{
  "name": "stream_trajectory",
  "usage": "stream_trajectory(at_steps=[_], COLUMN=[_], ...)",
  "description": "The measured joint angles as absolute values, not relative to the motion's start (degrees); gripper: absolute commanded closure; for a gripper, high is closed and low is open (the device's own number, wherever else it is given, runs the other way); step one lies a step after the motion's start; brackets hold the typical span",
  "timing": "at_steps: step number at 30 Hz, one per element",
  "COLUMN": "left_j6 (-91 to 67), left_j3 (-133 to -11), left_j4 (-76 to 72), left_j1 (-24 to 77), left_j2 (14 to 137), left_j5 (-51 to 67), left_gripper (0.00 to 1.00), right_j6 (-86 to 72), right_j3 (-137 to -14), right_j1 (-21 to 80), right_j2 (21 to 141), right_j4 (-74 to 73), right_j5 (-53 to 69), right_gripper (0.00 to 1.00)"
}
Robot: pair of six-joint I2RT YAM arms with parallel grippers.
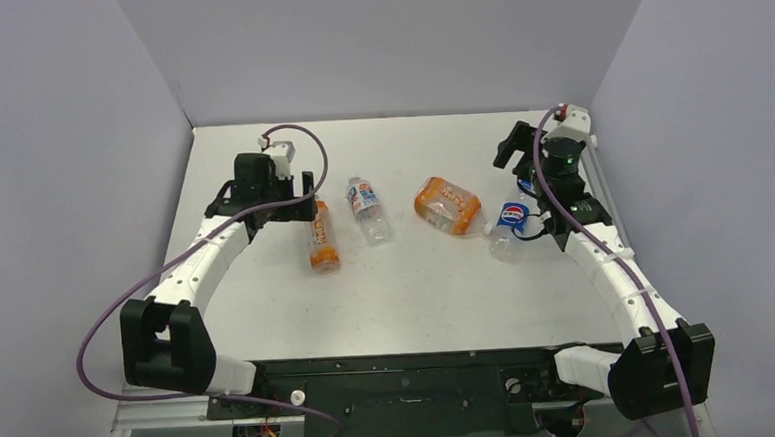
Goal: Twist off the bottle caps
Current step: Pick up the plastic bottle at the center of the board.
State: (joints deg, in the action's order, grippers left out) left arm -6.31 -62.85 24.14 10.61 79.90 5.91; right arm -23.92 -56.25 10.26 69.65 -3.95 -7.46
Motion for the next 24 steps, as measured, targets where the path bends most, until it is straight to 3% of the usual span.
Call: stream_trajectory(at_steps=[6,12,20,24], left_j6=[-9.0,-11.0,-13.0,-13.1], left_j3=[-62.8,-63.6,-63.7,-63.4], left_j4=[23.7,23.3,21.0,18.3], left_j1=[13.5,17.2,18.2,18.3], left_j2=[86.8,95.2,100.2,100.9], left_j5=[1.6,-1.5,-2.5,-2.6], left_gripper=[0.03,0.03,0.36,0.66], right_j6=[-25.6,-23.9,-21.8,-21.5], right_j3=[-63.3,-65.3,-65.3,-65.5], right_j1=[7.0,14.2,21.9,24.1], right_j2=[69.3,69.3,68.9,68.4], right_j4=[-10.0,-15.2,-19.2,-19.4], right_j5=[-6.9,-12.0,-17.7,-19.6], right_gripper=[0.12,0.13,0.14,0.13])
